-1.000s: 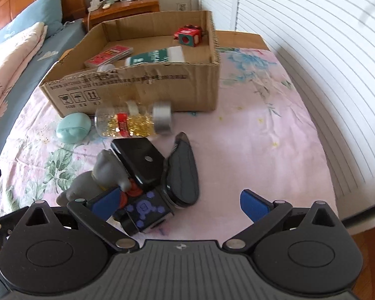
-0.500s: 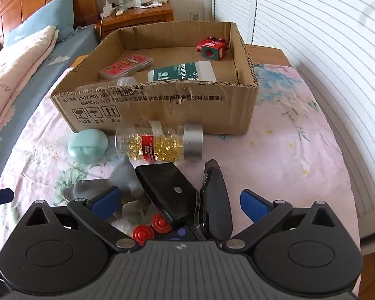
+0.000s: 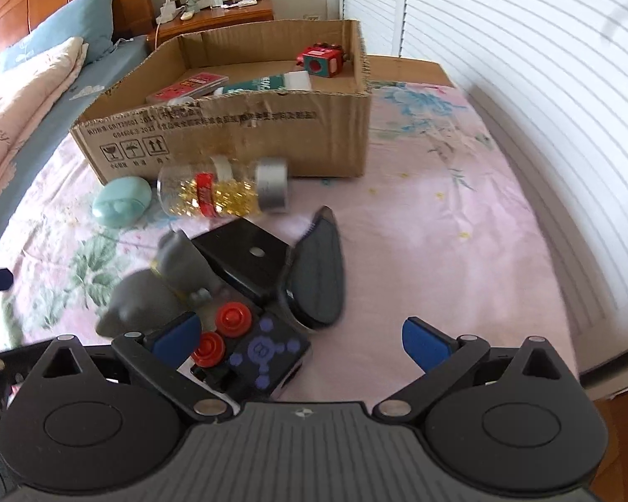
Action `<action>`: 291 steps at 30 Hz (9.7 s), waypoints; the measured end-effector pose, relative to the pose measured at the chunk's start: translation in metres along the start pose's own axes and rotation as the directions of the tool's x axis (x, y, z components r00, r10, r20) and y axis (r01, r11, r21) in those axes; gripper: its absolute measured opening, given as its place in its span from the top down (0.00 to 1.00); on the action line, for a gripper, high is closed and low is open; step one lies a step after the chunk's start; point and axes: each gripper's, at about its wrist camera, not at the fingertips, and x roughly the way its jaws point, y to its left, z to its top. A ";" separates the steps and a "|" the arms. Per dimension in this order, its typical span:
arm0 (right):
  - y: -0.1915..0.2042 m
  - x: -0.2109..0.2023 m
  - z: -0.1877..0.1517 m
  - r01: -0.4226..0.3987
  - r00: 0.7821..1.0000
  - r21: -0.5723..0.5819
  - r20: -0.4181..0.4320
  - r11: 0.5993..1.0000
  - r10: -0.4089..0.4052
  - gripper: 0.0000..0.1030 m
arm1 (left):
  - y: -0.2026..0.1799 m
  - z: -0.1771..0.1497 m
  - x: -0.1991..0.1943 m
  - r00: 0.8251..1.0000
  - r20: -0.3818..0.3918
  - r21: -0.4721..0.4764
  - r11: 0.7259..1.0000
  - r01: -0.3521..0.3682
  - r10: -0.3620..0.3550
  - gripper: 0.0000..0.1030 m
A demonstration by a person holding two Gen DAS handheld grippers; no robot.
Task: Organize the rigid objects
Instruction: 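Move the right gripper down onto the black cube toy beside the grey toy, then grasp the grey elephant toy with the left gripper while the right gripper closes on the black cube toy car, then carry the grey elephant into the box and open the left gripper while the right gripper carries the cube car, then lower the black cube toy car into the box and open the right gripper, then move the right tool to the black teardrop object while the left tool approaches the teal round case, then grasp the teal round case with the left gripper while the right gripper grasps the black teardrop object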
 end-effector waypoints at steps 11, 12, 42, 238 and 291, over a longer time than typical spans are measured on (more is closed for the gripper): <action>-0.025 -0.015 -0.014 0.025 1.000 0.042 0.003 0.999 -0.026 0.00 | -0.017 0.009 0.008 1.000 0.016 0.108 0.994 0.019 -0.021 0.04; -0.022 -0.014 -0.014 0.027 1.000 0.032 0.005 0.999 -0.027 0.00 | -0.020 0.010 0.010 0.999 0.026 0.119 0.993 0.021 -0.024 0.04; -0.016 -0.008 -0.023 0.025 1.000 -0.066 -0.011 0.998 -0.026 0.00 | -0.043 0.005 0.035 0.992 0.026 0.306 0.945 0.113 -0.127 0.48; -0.042 0.035 0.053 0.118 0.992 0.102 0.024 0.988 -0.121 0.00 | 0.027 0.034 -0.016 0.982 0.125 -0.025 0.990 -0.139 0.141 0.01; -0.058 0.033 0.008 0.166 0.981 0.116 0.079 0.979 -0.176 0.00 | 0.062 0.049 0.087 0.986 -0.049 -0.127 0.978 -0.165 0.160 0.01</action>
